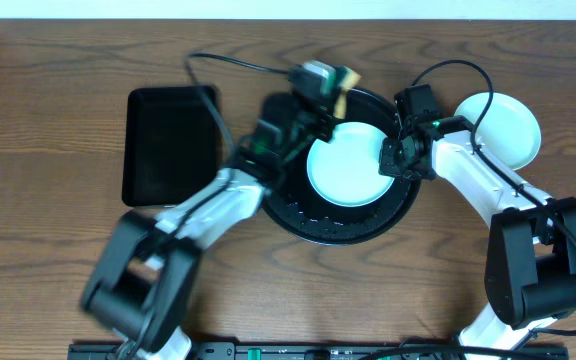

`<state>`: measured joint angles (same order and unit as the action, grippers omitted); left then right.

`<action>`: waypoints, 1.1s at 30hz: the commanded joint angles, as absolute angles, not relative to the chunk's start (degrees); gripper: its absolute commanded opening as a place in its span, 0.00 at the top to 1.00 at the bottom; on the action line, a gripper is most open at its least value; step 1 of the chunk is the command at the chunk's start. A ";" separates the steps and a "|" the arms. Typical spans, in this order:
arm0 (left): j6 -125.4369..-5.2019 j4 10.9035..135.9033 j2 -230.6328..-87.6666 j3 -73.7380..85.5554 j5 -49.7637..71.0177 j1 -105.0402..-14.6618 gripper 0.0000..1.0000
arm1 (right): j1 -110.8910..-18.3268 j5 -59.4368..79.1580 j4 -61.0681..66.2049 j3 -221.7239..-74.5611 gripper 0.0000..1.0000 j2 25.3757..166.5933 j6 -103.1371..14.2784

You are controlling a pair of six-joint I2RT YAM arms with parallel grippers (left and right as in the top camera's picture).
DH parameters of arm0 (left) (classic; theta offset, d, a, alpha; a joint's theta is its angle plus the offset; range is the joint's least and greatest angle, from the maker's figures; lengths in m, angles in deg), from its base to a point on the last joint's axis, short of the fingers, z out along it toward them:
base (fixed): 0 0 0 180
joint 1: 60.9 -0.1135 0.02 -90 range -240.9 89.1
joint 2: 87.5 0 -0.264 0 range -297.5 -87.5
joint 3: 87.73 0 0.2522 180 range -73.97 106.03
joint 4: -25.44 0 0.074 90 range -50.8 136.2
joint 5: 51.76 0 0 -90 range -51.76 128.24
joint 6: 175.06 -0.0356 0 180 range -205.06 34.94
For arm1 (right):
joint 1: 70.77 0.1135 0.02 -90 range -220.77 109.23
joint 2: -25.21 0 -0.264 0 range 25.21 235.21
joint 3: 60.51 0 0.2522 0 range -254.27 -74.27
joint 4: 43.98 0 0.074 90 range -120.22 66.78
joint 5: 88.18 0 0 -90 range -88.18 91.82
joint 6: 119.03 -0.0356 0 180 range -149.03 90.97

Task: Clean dirty plates on tray and stack at the side
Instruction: 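Return the sponge to the black tray with the left gripper, then lift the blue plate with the right gripper toward the plate stack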

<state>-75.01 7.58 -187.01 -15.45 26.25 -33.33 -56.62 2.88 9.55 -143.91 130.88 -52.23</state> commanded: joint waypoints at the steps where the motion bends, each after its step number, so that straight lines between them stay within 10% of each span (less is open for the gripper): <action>1: -74.66 17.05 -179.97 -14.68 26.30 -40.08 0.92 | -56.07 2.66 9.35 -143.78 0.99 130.33 -51.66; 14: -70.20 55.05 -172.56 -14.70 22.39 -68.08 0.89 | -53.58 -11.94 7.74 -153.86 0.99 120.48 -44.01; 25: -78.20 54.14 -185.24 -14.70 22.39 -70.81 0.91 | -46.63 -30.94 6.62 -154.08 0.99 115.75 -39.07; 29: -78.20 52.58 -186.39 -14.70 22.41 -70.81 0.46 | -45.60 -31.81 5.05 -154.08 0.98 116.61 -34.20; 33: -78.16 51.14 -186.18 -14.70 22.39 -70.81 0.27 | -45.56 -31.79 4.00 -154.08 0.99 116.56 -25.83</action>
